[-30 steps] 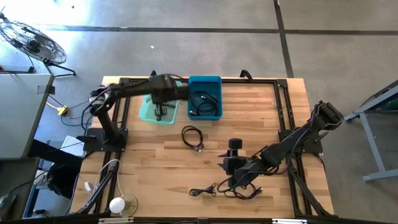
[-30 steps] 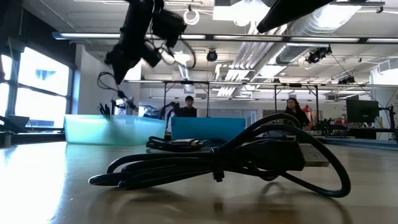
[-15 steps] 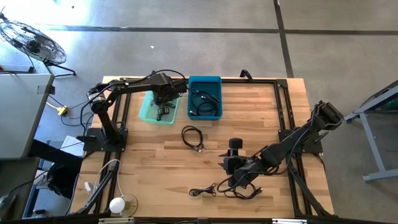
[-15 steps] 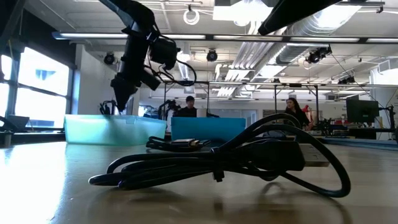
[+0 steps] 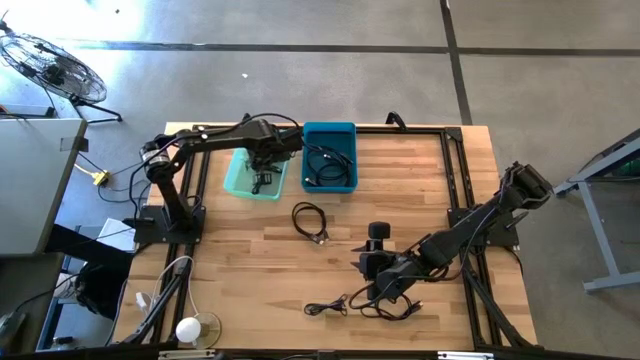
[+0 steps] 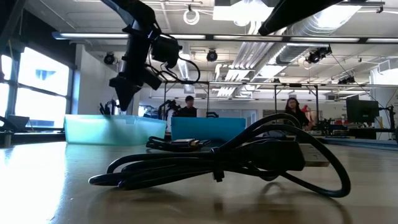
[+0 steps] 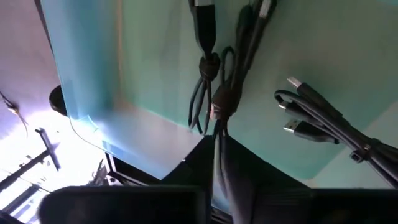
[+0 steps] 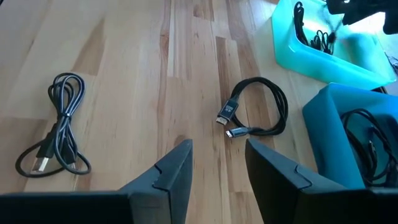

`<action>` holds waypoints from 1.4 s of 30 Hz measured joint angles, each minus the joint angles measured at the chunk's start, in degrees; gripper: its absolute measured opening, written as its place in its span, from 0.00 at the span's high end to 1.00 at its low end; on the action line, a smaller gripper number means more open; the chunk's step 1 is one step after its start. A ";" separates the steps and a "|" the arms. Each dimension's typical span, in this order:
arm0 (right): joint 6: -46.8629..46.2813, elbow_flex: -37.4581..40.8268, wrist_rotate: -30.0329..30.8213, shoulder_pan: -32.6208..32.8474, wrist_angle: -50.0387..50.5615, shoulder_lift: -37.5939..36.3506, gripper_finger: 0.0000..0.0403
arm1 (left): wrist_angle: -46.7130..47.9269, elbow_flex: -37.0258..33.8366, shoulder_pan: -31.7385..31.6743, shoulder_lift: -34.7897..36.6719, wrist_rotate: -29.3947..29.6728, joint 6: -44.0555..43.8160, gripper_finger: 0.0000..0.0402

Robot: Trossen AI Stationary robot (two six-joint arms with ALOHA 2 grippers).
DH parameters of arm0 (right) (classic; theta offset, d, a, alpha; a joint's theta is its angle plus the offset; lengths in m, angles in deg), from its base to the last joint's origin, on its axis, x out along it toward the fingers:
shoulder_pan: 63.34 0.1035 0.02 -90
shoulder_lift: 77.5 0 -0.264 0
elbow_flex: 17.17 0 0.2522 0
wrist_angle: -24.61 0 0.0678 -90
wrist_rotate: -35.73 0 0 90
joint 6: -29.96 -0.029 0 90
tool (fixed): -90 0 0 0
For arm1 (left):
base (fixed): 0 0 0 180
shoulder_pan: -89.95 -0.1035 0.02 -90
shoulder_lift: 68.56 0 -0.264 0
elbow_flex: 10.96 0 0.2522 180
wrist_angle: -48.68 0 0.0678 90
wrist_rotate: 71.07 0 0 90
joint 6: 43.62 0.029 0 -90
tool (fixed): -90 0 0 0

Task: Pick & Place USB Port
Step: Put the black USB cable into the green bin, then put the black HDMI cable into the blue bin

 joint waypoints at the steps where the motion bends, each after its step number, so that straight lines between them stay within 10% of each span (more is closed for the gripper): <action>1: 0.00 0.00 0.00 0.00 0.02 0.00 0.65 | 0.02 0.18 0.02 0.00 -0.02 0.00 0.90; 12: -0.90 0.02 0.00 0.00 0.30 0.00 0.65 | 1.12 2.85 2.23 0.00 0.91 -0.06 0.59; 21: -0.92 0.02 1.70 0.00 1.34 0.02 0.65 | 8.54 9.76 9.15 -0.02 3.18 -0.01 0.54; 34: -1.13 0.02 3.42 0.00 1.84 0.02 0.65 | 21.86 27.92 34.43 -0.02 2.98 -6.66 0.54; 42: -2.45 0.02 2.78 -0.02 3.12 0.02 0.65 | 20.36 30.39 52.97 0.00 -7.27 -12.22 0.54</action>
